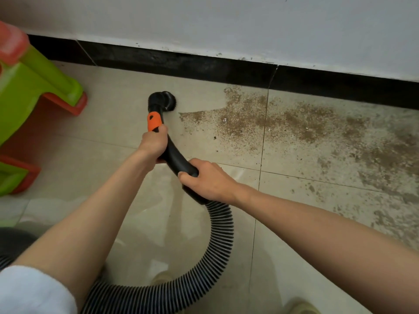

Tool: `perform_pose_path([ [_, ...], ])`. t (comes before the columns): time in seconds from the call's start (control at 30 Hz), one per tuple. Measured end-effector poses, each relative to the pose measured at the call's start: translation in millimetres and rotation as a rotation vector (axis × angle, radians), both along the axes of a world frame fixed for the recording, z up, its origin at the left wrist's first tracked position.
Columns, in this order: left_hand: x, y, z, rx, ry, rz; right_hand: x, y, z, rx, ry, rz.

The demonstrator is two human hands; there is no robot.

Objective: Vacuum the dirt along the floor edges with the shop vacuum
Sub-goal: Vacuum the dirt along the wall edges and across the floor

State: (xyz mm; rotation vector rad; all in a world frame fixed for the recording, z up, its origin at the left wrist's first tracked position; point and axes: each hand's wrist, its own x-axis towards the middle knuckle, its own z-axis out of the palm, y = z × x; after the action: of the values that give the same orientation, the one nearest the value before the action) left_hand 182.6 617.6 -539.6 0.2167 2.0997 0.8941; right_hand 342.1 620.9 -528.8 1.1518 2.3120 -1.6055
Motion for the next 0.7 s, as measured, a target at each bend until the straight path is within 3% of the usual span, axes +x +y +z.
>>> perform_pose_path([
  [0.27,33.9,-43.3,-10.7,-0.021,-0.030,0.020,37.4,-34.8,3.2,-0.006,-0.049,0.081],
  [0.7,75.4,4.9,-11.2,0.054,-0.082,-0.226,68.0,-26.5,6.2,0.159,-0.184,-0.124],
])
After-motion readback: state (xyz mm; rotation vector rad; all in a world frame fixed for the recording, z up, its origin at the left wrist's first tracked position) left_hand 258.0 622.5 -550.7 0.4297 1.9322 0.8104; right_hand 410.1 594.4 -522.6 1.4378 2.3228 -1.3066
